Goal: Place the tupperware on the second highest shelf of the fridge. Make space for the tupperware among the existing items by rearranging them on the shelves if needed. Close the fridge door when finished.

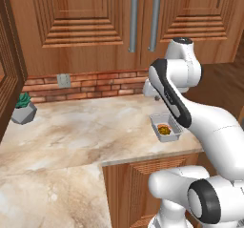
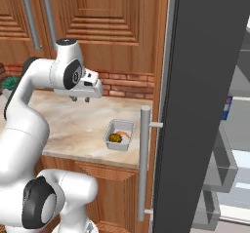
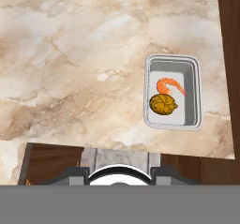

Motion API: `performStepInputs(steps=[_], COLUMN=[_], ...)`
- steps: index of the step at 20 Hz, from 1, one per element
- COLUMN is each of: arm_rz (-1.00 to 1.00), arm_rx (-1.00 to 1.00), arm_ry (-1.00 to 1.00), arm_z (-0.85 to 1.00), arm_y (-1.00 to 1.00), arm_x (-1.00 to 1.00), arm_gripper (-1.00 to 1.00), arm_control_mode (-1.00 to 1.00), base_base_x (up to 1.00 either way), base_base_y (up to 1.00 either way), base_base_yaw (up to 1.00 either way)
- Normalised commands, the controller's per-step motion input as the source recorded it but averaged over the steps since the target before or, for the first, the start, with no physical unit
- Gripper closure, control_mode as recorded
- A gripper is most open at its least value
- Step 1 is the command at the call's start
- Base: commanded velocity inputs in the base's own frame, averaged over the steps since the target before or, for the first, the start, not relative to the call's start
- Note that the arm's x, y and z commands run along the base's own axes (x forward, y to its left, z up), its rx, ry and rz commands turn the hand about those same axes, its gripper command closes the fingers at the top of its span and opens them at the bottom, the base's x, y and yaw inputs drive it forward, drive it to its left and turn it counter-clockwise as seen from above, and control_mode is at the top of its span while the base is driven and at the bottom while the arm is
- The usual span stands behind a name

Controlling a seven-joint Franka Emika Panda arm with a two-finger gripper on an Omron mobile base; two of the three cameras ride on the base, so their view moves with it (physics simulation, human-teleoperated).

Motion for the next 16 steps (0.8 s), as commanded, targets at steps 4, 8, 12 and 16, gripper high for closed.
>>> performStepInputs(steps=[4, 8, 12, 16], arm_rz=[0.0, -0.01, -0.13, -0.41], arm_rx=[0.02, -0.01, 0.0, 0.12], arm_ry=[0.03, 0.08, 0.02, 0.0], arm_z=[-0.15, -0.88, -0.79, -0.3], arm_y=[-0.24, -0.35, -0.25, -0.39], arm_x=[0.0, 0.0, -0.06, -0.13], arm_gripper=[-1.0, -1.0, -1.0, -1.0], arm_control_mode=[-1.0, -1.0, -1.0, -1.0], base_base_x=[0.0, 0.0, 0.0, 0.0], base_base_y=[0.0, 0.0, 0.0, 0.0], base_base_yaw=[0.0, 0.0, 0.0, 0.0])
